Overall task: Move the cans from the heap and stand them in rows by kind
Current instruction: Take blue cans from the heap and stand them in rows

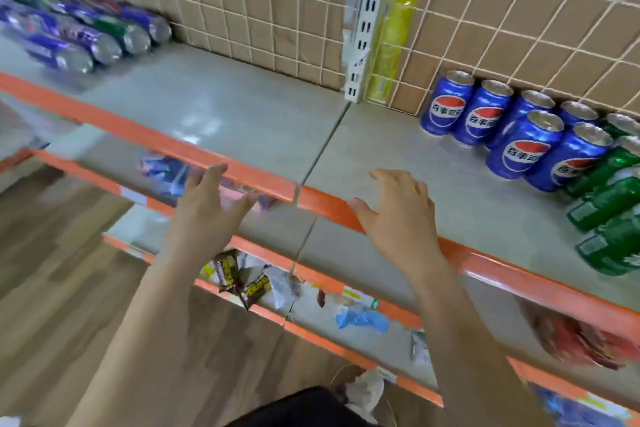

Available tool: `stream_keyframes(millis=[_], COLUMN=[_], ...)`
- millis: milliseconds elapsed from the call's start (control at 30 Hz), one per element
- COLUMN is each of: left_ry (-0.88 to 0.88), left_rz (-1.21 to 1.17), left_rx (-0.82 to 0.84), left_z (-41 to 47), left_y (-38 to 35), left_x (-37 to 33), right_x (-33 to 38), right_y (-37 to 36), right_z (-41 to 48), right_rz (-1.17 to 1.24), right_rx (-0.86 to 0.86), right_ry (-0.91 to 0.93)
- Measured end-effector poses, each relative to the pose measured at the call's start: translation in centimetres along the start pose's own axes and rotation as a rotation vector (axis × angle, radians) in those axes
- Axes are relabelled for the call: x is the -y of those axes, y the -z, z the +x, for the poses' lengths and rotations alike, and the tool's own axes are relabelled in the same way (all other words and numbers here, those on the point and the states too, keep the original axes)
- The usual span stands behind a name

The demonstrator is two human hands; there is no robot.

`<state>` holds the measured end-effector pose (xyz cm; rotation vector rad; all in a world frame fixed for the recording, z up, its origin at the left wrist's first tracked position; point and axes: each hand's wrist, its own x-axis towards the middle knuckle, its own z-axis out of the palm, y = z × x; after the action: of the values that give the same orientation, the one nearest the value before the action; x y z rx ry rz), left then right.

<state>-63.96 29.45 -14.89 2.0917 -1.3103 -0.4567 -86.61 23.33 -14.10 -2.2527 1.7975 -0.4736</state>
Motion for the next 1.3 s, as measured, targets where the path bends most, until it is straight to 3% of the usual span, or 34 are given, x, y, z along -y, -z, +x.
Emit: stream_keyframes(millis=[300,500,833,1033,1300], left_ry=[0.304,0.349,0.345,0.27,0.272], left_rz=[-0.098,-0.191,-0.039,0.064,0.001], left_rx=[-0.204,-0.346,-0.24,-0.286,-0.304], left_z=[-5.4,-5.6,5.8,13.7,20.0], left_y=[9.7,12.5,16.2,20.7,23.7], left_x=[12.3,16.0,22.1,25.2,29.5], right_x=[11.7,17.3,28.6,35.5,41.5], right_y=[-5.6,-8.2,-15.1,-17.9,-21.5], right_z=[-3.0,-1.3,8.6,15.7,20.2], right_rz=[0.158,0.171,0.333,0.308,0.299], right_rx=[0.048,0.135,0.248,0.337,0.375], right_ry=[0.262,0.379,0.51,0.655,0.655])
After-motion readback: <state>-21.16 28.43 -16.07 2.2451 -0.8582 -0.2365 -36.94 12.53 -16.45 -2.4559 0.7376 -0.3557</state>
